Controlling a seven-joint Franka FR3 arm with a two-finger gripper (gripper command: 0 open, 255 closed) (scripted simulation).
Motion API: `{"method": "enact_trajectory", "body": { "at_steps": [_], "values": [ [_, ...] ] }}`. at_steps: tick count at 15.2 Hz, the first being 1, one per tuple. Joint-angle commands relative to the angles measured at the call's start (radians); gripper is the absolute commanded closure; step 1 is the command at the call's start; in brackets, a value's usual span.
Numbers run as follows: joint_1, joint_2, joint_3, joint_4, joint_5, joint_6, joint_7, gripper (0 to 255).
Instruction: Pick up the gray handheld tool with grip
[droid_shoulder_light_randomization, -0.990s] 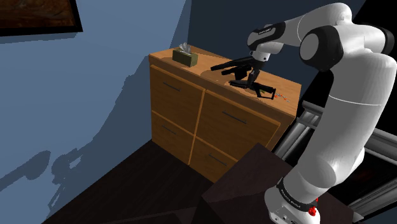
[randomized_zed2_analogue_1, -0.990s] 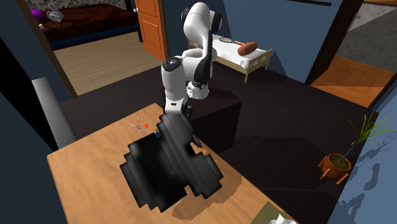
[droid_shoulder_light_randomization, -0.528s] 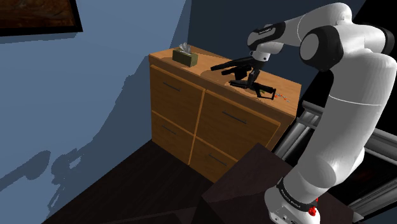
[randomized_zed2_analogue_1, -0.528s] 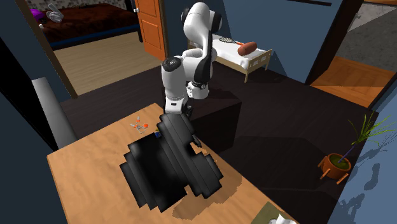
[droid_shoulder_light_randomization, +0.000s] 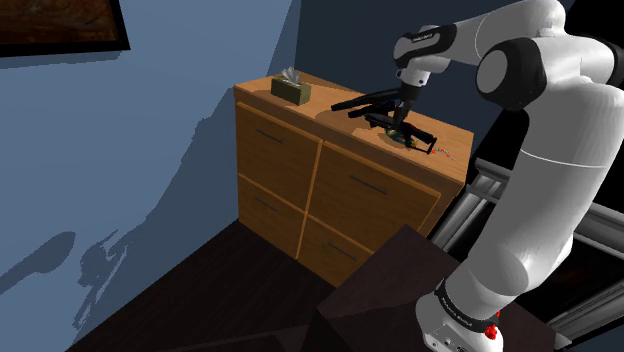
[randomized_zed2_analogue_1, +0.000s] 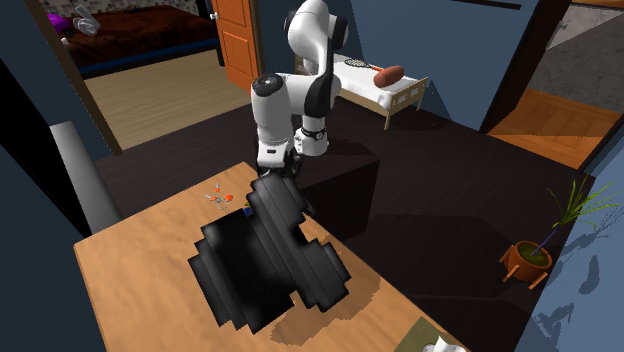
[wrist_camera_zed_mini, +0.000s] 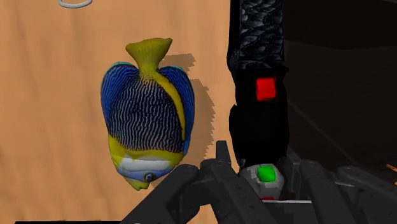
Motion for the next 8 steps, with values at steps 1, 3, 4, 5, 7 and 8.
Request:
{"method": "enact_trajectory", "body": {
  "at_steps": [1,3,4,5,7,8],
  "values": [
    [0.001,-0.005,-0.001,0.021,-0.003,-0.025,0.005,255],
    [0.000,-0.009,-0.002,0.042,-0.006,-0.050,0.007,255],
    [0.000,-0.011,-0.002,0.053,-0.007,-0.063,0.008,255],
    [0.000,-0.013,-0.003,0.065,-0.008,-0.075,0.009,255],
    [-0.001,-0.014,-0.004,0.078,-0.009,-0.090,0.010,255],
    [-0.001,-0.014,-0.004,0.078,-0.009,-0.090,0.010,255]
  ]
}}
